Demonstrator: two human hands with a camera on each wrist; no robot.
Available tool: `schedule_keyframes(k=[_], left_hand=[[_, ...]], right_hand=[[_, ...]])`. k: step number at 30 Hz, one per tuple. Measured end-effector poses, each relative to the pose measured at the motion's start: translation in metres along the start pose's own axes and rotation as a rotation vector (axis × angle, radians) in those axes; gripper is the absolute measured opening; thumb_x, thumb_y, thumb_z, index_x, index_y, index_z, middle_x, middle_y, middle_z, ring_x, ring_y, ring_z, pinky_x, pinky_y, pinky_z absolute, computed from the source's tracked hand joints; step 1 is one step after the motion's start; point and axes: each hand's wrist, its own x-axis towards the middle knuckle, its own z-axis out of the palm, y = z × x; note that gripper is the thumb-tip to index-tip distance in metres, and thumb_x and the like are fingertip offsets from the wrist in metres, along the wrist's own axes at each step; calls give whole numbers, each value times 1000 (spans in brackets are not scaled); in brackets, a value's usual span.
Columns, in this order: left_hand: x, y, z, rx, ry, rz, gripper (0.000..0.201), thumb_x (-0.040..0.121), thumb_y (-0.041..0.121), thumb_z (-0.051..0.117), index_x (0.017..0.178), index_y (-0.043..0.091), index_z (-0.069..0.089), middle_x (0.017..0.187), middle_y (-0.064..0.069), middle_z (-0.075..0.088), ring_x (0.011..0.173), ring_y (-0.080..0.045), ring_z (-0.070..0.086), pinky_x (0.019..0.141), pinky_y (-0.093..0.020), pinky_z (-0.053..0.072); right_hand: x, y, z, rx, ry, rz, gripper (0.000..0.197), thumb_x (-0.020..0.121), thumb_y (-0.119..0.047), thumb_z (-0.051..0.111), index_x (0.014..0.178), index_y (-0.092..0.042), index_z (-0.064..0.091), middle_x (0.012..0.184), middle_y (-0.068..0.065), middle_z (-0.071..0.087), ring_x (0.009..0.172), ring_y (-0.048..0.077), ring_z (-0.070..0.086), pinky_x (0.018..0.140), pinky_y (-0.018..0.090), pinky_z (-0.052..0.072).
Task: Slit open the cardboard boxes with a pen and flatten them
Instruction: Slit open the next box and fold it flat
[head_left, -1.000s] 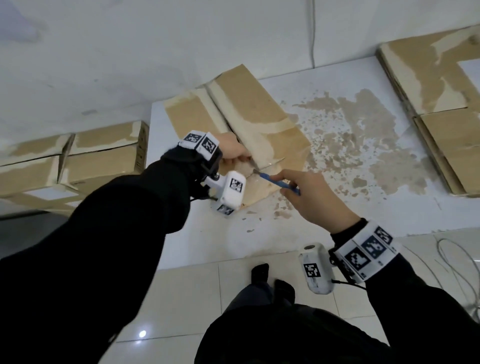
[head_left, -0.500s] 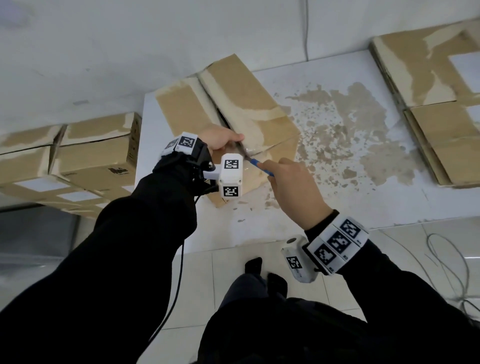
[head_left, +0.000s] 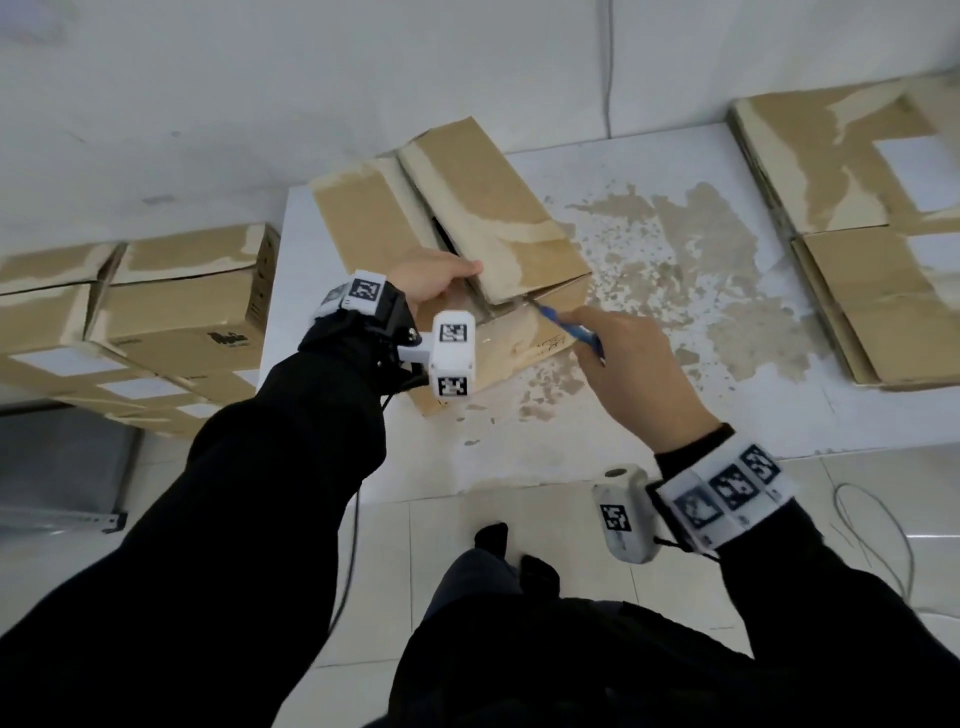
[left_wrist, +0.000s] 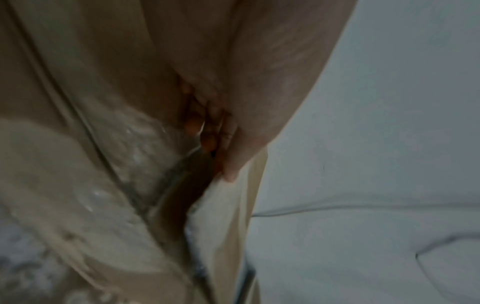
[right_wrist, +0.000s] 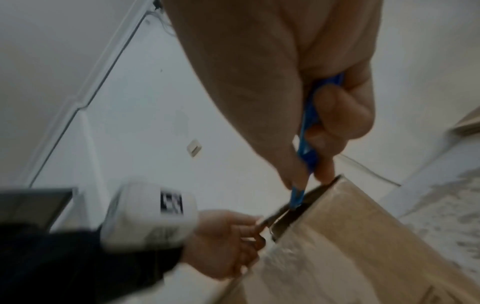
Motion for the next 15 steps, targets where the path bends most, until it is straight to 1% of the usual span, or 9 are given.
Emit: schedule_keyframes(k=[2, 4, 6, 7, 9, 10, 12, 14, 15], left_hand=[[2, -1, 6, 46, 26, 65, 17, 87, 28, 68, 80, 13, 62, 74, 2, 57, 63, -8, 52, 51, -15, 41], [5, -2, 7, 228, 23, 143, 26, 86, 27, 69, 70, 16, 52, 72, 3, 55, 63, -7, 50, 54, -15, 37], [4, -1, 1, 378, -33, 197, 27, 86, 26, 68, 69, 17, 50, 73, 3, 55, 67, -10, 50, 58, -18, 36], [3, -1, -3, 444, -79, 218, 26, 86, 25, 69, 70, 17, 50, 73, 3, 55, 69, -12, 50, 60, -19, 37], [-3, 0, -16, 605, -182, 246, 21, 87, 24, 68, 75, 16, 53, 72, 4, 52, 71, -14, 48, 61, -19, 36], [-6, 2, -23, 710, -226, 255, 18, 87, 25, 67, 78, 17, 54, 73, 4, 51, 71, -14, 47, 60, -19, 36], [-9, 5, -37, 937, -248, 257, 12, 89, 28, 64, 87, 21, 55, 83, 4, 55, 81, -15, 50, 72, -24, 37], [-6, 9, -50, 1160, -152, 262, 7, 91, 26, 58, 97, 28, 55, 96, 6, 53, 99, -17, 51, 93, -32, 32], [-2, 10, -55, 1253, -89, 248, 12, 92, 22, 54, 100, 30, 54, 98, 7, 51, 105, -18, 50, 99, -36, 26]], right_hand=[[-3, 2, -14, 125, -17, -34, 29, 95, -11, 49, 122, -18, 59, 66, 8, 59, 54, 25, 50, 51, 30, 40], [-1, 6, -28, 226, 9, 7, 25, 97, -17, 47, 120, -18, 58, 71, 3, 65, 53, 20, 53, 48, 24, 40], [7, 18, -38, 296, 96, 78, 17, 98, -17, 45, 107, -14, 59, 78, 0, 68, 57, 16, 56, 50, 22, 44], [12, 25, -42, 329, 141, 112, 14, 98, -17, 44, 102, -14, 58, 82, 1, 68, 61, 14, 57, 55, 24, 47], [22, 37, -47, 332, 198, 147, 14, 99, -18, 43, 100, -13, 56, 87, 5, 66, 71, 20, 58, 63, 28, 48], [27, 42, -49, 309, 208, 159, 15, 99, -18, 42, 101, -12, 56, 87, 6, 62, 72, 23, 55, 61, 23, 45], [35, 49, -49, 271, 211, 203, 16, 100, -18, 40, 103, -11, 55, 83, 6, 56, 65, 20, 47, 48, 12, 33], [41, 55, -46, 281, 199, 254, 16, 101, -17, 37, 103, -12, 52, 72, 3, 49, 54, 15, 39, 41, 14, 29], [43, 55, -42, 301, 185, 287, 15, 101, -17, 36, 103, -13, 50, 70, 0, 47, 53, 14, 38, 41, 15, 28]])
